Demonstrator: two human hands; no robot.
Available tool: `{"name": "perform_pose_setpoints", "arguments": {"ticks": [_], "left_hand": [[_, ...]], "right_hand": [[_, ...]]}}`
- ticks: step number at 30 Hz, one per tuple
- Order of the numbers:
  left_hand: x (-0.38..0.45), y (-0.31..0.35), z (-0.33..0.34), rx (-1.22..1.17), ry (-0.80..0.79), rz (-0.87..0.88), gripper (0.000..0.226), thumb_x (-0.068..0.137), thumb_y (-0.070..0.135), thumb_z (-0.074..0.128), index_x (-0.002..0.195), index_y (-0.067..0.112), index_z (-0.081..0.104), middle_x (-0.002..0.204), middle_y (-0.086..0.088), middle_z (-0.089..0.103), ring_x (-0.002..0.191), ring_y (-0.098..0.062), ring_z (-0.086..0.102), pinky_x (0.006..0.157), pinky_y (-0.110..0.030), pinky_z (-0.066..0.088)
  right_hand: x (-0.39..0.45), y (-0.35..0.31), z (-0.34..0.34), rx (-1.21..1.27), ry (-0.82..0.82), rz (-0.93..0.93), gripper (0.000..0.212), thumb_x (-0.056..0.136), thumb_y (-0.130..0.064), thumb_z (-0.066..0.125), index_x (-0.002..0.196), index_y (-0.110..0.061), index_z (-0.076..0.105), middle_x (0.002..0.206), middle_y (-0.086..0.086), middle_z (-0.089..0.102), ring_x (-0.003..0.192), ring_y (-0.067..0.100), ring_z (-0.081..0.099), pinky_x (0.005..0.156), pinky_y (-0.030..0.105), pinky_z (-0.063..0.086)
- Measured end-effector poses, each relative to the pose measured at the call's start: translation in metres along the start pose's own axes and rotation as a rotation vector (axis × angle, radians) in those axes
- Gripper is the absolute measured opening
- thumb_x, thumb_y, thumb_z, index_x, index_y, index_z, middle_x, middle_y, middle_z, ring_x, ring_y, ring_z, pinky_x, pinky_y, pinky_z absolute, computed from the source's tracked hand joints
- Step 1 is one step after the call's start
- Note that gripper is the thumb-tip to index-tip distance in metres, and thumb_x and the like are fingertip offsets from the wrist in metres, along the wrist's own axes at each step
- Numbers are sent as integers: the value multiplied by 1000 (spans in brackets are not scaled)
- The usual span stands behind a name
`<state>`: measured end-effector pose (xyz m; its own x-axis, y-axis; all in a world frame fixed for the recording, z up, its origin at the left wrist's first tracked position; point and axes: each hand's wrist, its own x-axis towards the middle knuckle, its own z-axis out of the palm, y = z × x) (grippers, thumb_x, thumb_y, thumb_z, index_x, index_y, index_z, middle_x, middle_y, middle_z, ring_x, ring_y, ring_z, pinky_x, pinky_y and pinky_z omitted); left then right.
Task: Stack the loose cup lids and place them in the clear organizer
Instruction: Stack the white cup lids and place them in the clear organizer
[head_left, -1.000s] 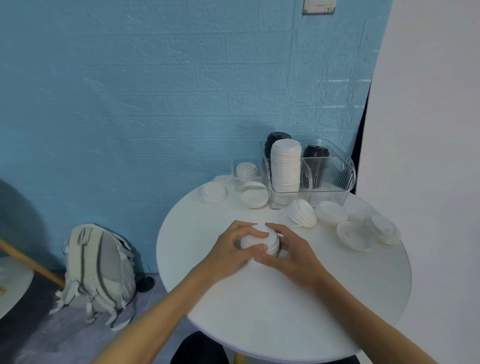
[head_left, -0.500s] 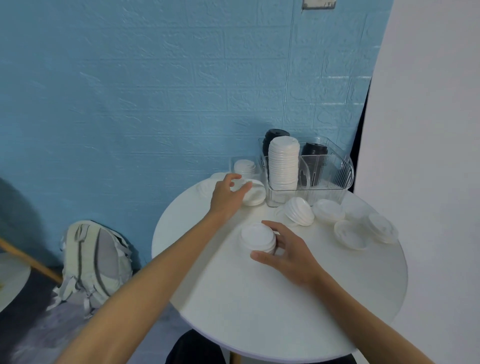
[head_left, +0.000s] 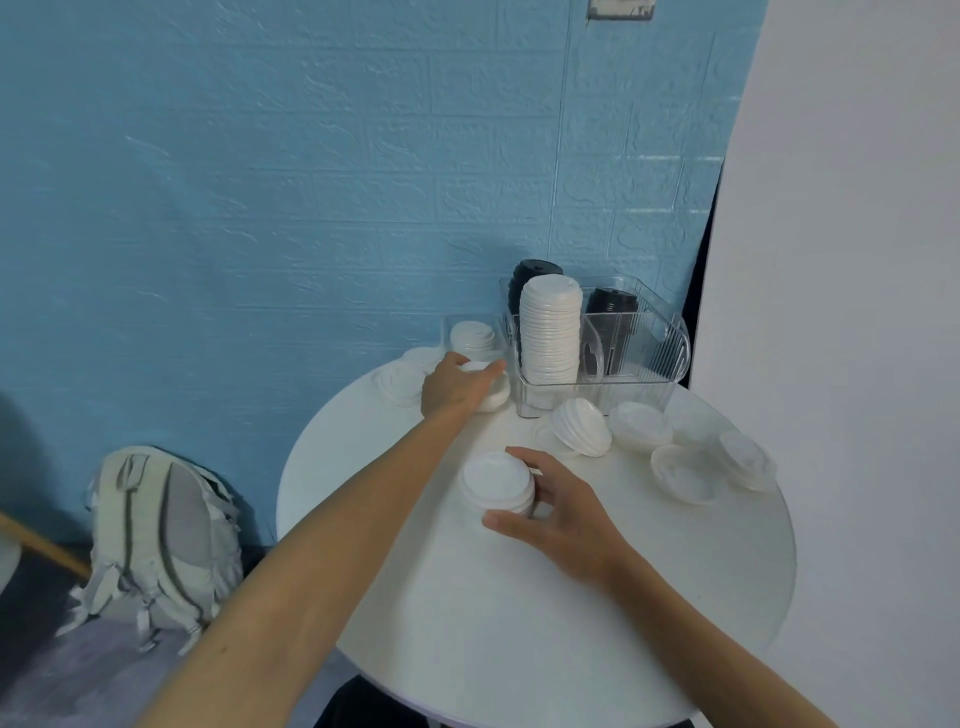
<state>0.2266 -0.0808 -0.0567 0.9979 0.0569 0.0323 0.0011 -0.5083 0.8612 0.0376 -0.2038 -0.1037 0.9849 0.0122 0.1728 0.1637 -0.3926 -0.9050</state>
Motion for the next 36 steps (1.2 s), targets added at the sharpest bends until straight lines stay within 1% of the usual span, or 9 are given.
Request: {"name": "perform_pose_setpoints", "arguments": {"ticks": [6,10,13,16,20,23,27,31,36], "left_hand": [[-6,6,-15,-56,57,12,65,77,68,75,125,26,62,129,0,66,116,-25,61,89,-33,46],[-24,18,-42,-272,116,73,49,79,58,80,113,27,65,126,0,65,103,-17,60,84,-30,45],[-55,18,-65,-403,34,173,41,76,44,88,107,27,66,117,1,66,98,-12,63,78,-23,47],[-91,-1,-77,-422,-90,273,39,70,30,94,98,24,67,109,4,70,101,-15,64,87,-25,49],[-131,-33,-78,-322,-208,350,46,51,45,95,87,36,67,103,13,74,99,-12,69,87,-25,54],[-146,-50,-77,-201,-243,383,47,53,46,94,93,41,69,108,21,73,100,-4,69,90,-20,53],[-153,-62,-71,-177,-244,352,44,67,29,96,105,41,77,119,23,68,110,3,65,99,-23,52],[-154,-58,-69,-133,-254,368,44,72,26,94,109,43,77,127,21,62,115,5,61,103,-20,48],[-154,-51,-68,-79,-276,407,42,76,29,91,109,48,74,123,20,62,113,7,60,102,-22,49]], "right_hand": [[0,0,0,-1,6,-3,85,64,-47,91,139,-29,54,131,-13,65,120,0,62,107,28,49],[-1,-2,0,-8,8,-11,85,64,-48,91,139,-30,54,130,-14,66,120,-1,61,107,27,48],[0,-2,0,-27,12,-13,83,66,-46,92,138,-30,54,128,-15,66,119,-1,61,106,25,48],[0,-2,0,-32,10,-11,76,70,-32,94,134,-34,52,126,-14,67,115,-3,63,104,22,49],[0,-2,0,11,13,-15,85,70,-25,94,139,-34,46,129,-17,64,117,-4,62,102,22,50],[0,-4,2,31,19,-4,97,69,-28,95,147,-31,37,132,-19,59,117,-7,61,102,23,51],[-2,-9,2,29,19,-25,87,74,-32,91,145,-35,40,131,-20,60,114,-9,62,95,14,51],[-3,-8,1,-2,11,-26,85,71,-43,90,144,-30,49,130,-14,65,118,-2,63,103,28,53],[-1,-5,-1,-15,17,-22,82,71,-28,94,140,-32,50,128,-10,68,115,-1,64,100,24,53]]}}
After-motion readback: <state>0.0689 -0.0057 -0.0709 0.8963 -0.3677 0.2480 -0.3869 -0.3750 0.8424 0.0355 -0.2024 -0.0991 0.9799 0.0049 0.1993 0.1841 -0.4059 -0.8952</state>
